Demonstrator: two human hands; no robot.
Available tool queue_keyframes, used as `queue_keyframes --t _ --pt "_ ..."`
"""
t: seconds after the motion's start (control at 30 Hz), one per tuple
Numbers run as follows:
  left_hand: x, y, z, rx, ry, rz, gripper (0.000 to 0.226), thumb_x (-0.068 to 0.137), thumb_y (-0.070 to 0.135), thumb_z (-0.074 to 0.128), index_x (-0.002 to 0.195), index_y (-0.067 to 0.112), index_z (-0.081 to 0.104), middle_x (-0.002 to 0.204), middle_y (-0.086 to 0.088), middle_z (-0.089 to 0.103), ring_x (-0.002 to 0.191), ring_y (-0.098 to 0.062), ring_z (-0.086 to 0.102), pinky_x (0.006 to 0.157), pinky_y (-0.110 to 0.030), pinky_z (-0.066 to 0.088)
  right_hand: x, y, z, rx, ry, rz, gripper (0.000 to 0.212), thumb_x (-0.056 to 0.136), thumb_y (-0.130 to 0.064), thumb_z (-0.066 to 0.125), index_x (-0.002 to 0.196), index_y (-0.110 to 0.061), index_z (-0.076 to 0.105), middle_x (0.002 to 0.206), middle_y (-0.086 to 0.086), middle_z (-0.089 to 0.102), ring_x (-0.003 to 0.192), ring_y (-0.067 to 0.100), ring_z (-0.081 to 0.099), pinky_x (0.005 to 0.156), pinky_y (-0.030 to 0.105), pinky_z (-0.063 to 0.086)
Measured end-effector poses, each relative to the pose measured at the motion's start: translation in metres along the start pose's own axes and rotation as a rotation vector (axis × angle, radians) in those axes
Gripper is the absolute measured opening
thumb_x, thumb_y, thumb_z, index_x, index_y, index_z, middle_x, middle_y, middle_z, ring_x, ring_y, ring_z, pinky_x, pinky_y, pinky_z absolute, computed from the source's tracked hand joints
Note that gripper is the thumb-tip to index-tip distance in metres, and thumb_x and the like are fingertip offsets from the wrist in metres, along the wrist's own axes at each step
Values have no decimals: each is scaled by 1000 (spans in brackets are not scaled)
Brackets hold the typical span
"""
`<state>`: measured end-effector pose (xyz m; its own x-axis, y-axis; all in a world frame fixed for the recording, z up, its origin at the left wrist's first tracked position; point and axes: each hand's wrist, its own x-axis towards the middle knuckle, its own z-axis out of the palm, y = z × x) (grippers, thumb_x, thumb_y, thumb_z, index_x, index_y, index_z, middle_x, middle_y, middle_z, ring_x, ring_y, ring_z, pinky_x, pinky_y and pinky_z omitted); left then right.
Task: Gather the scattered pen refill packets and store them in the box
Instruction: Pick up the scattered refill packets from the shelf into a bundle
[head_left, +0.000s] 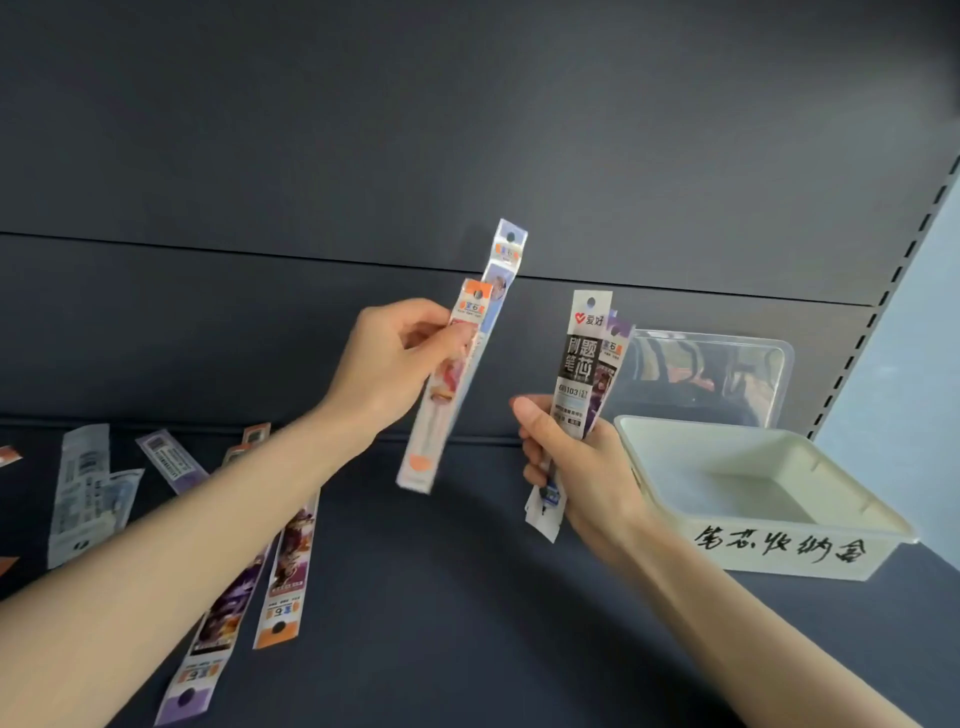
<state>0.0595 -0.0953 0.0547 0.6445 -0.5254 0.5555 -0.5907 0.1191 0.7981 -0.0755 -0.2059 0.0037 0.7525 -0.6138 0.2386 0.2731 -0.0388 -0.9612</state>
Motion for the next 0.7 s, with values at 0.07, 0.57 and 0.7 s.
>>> queue_keyframes --t 0.07,0.57,0.7 --pt "-17 15 0 -99 -98 -110 7 86 15 66 83 14 73 76 1 74 66 1 64 56 -9 45 -3 -6 1 66 -47 -3 36 72 -35 71 99 -11 66 73 7 49 58 10 43 48 22 38" --pt "-57 6 -11 -345 -22 -297 10 83 15 67 81 18 76 86 -5 76 79 -16 68 78 -40 50 -28 -6 22 -46 -269 25 17 86 -27 62 89 -12 68 74 -4 67 66 10 64 67 24 53" --pt "-61 11 -12 -329 -4 -255 8 79 16 71 85 20 75 87 -4 76 81 -17 69 77 -38 51 -33 -3 31 -129 -323 38 12 87 -15 65 76 -18 69 73 -2 68 70 9 61 68 22 50"
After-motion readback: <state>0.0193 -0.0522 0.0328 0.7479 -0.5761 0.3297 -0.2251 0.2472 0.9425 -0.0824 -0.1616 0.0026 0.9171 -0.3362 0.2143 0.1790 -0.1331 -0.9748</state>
